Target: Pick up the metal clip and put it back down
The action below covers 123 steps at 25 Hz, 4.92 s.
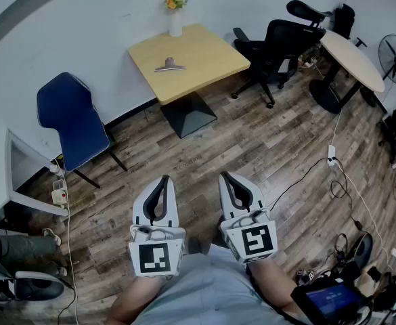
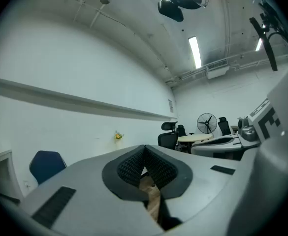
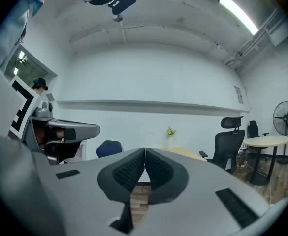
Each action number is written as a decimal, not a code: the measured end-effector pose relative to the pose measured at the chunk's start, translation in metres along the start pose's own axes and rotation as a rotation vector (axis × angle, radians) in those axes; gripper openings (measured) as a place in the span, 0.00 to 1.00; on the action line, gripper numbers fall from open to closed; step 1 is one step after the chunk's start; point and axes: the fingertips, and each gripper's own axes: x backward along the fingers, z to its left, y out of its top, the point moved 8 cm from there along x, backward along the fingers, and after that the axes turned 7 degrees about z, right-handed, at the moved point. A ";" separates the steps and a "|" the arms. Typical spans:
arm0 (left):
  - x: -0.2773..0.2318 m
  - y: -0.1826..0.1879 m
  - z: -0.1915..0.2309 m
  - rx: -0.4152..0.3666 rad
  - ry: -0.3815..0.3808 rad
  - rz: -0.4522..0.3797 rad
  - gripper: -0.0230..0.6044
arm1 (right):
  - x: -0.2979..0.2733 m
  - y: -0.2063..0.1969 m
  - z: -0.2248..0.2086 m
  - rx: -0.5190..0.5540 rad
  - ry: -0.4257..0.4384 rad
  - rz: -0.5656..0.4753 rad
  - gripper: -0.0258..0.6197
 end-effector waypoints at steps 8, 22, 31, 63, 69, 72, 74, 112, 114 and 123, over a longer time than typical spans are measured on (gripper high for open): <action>-0.002 -0.003 0.006 -0.002 -0.004 0.006 0.07 | -0.004 0.000 0.000 -0.004 -0.007 -0.012 0.11; -0.048 -0.019 0.032 0.034 -0.033 0.048 0.07 | -0.047 -0.006 -0.019 -0.045 -0.048 -0.005 0.12; -0.171 -0.028 0.046 0.005 -0.054 0.139 0.07 | -0.149 -0.016 -0.096 -0.116 -0.059 0.044 0.12; -0.423 0.010 0.161 0.030 0.128 0.144 0.07 | -0.448 0.038 -0.203 -0.100 0.160 0.054 0.12; -0.489 -0.007 0.227 0.062 0.131 0.201 0.07 | -0.540 0.026 -0.199 -0.119 0.188 0.118 0.12; -0.524 -0.018 0.259 0.072 0.118 0.228 0.07 | -0.589 0.022 -0.197 -0.124 0.196 0.145 0.12; -0.547 -0.020 0.279 0.080 0.107 0.236 0.07 | -0.619 0.024 -0.197 -0.121 0.194 0.162 0.12; -0.803 -0.065 0.379 0.199 0.162 0.405 0.07 | -0.904 -0.017 -0.292 -0.123 0.454 0.376 0.12; -0.810 -0.080 0.383 0.214 0.181 0.435 0.07 | -0.918 -0.033 -0.292 -0.131 0.490 0.405 0.15; -0.813 -0.129 0.391 0.279 0.254 0.565 0.07 | -0.949 -0.086 -0.281 -0.135 0.606 0.506 0.23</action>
